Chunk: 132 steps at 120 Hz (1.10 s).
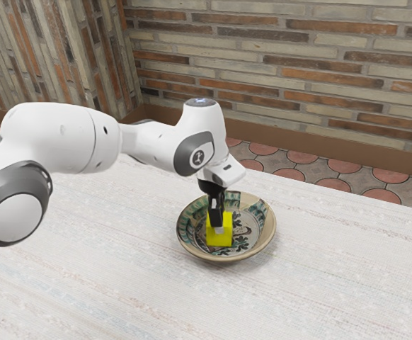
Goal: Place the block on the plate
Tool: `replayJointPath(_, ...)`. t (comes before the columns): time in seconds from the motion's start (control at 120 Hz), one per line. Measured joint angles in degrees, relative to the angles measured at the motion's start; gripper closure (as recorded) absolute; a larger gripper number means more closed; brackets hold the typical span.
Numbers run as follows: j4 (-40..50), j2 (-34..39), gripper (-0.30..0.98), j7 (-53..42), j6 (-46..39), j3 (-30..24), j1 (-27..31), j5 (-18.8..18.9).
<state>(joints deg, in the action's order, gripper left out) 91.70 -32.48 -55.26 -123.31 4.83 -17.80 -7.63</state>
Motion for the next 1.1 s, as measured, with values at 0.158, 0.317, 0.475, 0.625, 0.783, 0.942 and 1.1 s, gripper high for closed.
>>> replayJointPath(0.158, 0.16, 3.12, 0.07, 0.55, 0.96, 0.37, 0.37, -0.06)
replayJointPath(0.317, 0.33, 7.11, 0.03, 2.82, 5.22, 2.15, 3.77, 0.2)
replayJointPath(0.475, 0.37, 11.62, 0.02, 7.11, 10.56, 2.36, 10.2, 2.64)
replayJointPath(0.625, 0.24, 16.03, 0.01, 11.97, 15.78, 2.38, 15.34, 5.0)
replayJointPath(0.783, -0.39, 20.51, 0.0, 17.19, 20.13, 2.25, 15.6, 7.55)
replayJointPath(0.942, 0.48, 24.58, 0.0, 21.3, 22.87, 2.2, 15.69, 8.82)
replayJointPath(1.1, 0.6, 25.03, 0.0, 24.42, 24.14, 2.2, 16.07, 9.23)
